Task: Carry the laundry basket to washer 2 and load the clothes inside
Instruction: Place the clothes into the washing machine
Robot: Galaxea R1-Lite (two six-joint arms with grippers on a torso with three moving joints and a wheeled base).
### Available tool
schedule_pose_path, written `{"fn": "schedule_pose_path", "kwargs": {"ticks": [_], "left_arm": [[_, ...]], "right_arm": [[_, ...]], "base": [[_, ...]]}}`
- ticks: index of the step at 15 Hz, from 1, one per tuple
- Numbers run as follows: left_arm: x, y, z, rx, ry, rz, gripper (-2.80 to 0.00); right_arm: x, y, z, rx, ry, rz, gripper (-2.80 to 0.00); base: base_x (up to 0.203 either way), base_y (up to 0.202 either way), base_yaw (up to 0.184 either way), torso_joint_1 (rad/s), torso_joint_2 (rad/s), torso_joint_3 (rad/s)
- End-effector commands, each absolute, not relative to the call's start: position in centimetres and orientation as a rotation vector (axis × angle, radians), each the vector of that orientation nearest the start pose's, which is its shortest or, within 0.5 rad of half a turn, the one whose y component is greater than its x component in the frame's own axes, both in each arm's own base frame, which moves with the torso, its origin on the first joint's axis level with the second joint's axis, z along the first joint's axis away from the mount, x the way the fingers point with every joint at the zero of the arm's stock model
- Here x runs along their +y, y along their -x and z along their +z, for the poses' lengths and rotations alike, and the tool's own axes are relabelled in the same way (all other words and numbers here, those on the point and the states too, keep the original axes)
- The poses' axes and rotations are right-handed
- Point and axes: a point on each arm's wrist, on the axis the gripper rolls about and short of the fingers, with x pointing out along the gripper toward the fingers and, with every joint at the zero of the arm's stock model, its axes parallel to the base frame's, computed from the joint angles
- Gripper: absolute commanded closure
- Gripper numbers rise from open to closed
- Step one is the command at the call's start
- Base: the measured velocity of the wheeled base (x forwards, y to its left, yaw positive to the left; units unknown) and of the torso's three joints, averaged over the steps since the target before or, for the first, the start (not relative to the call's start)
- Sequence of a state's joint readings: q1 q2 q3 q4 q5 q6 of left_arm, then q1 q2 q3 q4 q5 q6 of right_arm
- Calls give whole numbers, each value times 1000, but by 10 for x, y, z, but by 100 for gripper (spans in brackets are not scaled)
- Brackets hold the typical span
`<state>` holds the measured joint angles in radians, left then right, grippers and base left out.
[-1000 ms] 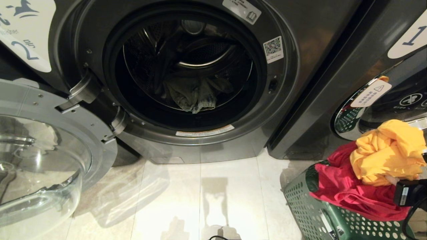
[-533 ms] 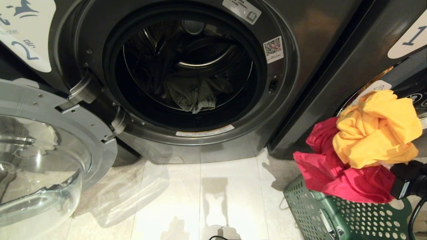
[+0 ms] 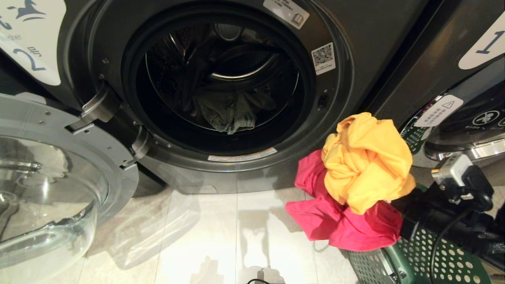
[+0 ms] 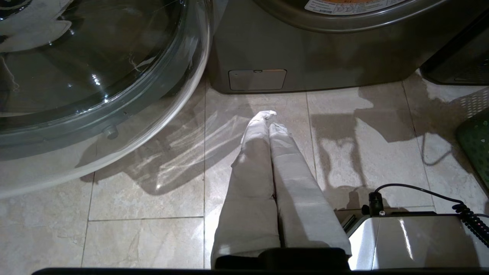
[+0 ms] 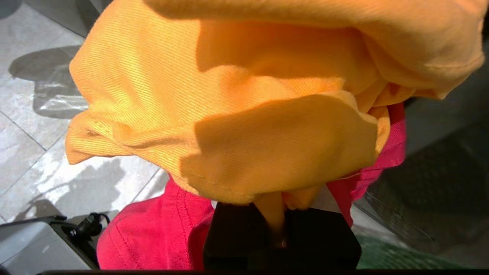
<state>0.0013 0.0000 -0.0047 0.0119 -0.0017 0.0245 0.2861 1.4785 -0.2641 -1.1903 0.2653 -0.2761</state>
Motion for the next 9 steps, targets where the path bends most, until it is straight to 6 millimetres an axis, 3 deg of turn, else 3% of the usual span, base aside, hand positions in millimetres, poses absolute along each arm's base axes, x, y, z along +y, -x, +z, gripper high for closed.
{"fn": "schedule_pose_path", "kwargs": {"ticks": [1, 9], "left_arm": [[0, 23, 76, 9, -25, 0, 0], [0, 23, 76, 9, -25, 0, 0]], "right_arm": [[77, -221, 143, -12, 266, 588, 0], [80, -209, 162, -48, 231, 623, 0]], "base": [[0, 0, 0, 0, 0, 0], [0, 0, 0, 0, 0, 0]]}}
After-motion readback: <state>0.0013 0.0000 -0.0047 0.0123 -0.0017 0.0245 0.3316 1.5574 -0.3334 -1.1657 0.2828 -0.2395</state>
